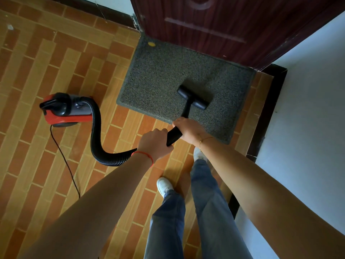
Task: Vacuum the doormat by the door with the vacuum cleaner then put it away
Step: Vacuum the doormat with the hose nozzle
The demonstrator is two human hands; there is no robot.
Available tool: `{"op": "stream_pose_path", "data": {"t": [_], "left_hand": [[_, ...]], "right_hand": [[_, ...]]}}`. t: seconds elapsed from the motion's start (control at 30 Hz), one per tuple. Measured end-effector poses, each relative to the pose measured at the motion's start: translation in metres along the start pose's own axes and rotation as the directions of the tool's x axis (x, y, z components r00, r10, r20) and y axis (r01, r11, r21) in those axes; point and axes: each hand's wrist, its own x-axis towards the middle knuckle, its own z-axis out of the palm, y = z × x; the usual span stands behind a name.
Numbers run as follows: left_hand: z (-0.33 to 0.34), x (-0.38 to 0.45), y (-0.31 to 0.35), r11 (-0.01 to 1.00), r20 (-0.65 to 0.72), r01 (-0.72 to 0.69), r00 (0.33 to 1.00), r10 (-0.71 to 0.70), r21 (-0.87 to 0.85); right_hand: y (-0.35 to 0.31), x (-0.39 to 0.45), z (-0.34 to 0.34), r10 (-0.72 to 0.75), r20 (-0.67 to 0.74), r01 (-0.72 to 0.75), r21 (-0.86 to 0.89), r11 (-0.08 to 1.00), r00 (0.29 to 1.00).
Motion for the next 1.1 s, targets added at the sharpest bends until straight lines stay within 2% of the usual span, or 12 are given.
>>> {"op": "stream_pose_path", "data": {"t": [0.4,0.7,1.1], "left_hand": [[-0.071,0.112,0.069,0.996,-0.020,0.019,1.000,-0.020,-0.085],[-0.112,0.182,0.111,0.997,-0.065,0.002,0.998,-0.007,-0.081],[-0.122,0.189,0.119,0.994,-0.077,-0.038,0.997,0.030,-0.099]], "right_hand": [[0.108,0.044,-0.095,-0.005,-0.016,0.004,-0.064,0.998,1.000],[0.178,0.072,-0.151,0.010,-0.020,-0.011,-0.033,0.999,1.000],[0.191,0.071,-0.165,-0.023,-0.017,0.022,-0.035,0.999,1.000]]}}
